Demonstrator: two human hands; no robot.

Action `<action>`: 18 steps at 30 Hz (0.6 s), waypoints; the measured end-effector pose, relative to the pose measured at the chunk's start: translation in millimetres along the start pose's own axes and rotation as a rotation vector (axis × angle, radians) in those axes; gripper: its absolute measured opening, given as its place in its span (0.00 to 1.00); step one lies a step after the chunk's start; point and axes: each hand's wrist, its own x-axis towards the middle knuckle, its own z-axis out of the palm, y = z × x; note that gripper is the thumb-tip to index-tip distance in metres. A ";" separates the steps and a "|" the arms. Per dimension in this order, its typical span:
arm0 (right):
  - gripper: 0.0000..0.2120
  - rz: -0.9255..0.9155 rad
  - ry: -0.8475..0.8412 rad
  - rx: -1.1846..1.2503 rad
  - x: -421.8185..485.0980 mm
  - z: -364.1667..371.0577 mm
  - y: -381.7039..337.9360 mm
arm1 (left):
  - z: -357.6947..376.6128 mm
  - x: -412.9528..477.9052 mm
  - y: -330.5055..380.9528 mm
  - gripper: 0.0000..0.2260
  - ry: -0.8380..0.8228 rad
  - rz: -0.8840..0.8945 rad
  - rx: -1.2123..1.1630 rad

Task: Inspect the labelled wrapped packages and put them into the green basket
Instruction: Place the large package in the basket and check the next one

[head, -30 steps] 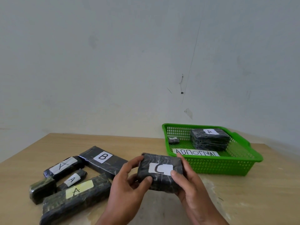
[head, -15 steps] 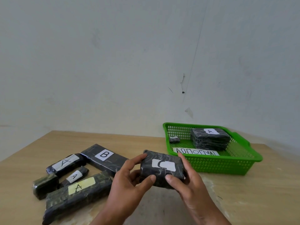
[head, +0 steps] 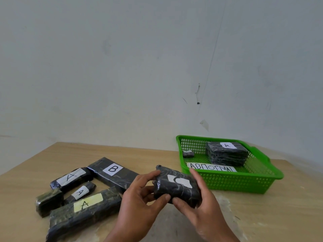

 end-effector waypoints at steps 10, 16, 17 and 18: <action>0.36 -0.007 -0.020 -0.025 3.5 -8.1 -0.6 | -6.1 -1.4 11.9 0.48 -0.111 -0.098 -0.114; 0.39 0.019 -0.081 -0.002 -0.6 -5.5 -0.6 | -4.4 0.7 9.0 0.38 -0.110 -0.065 -0.015; 0.39 0.010 -0.078 -0.030 -0.6 -6.8 -1.5 | -4.6 0.8 8.8 0.38 -0.118 -0.066 -0.015; 0.39 -0.006 -0.071 -0.065 -0.4 -8.7 -2.3 | -4.9 0.9 9.5 0.38 -0.130 -0.067 -0.018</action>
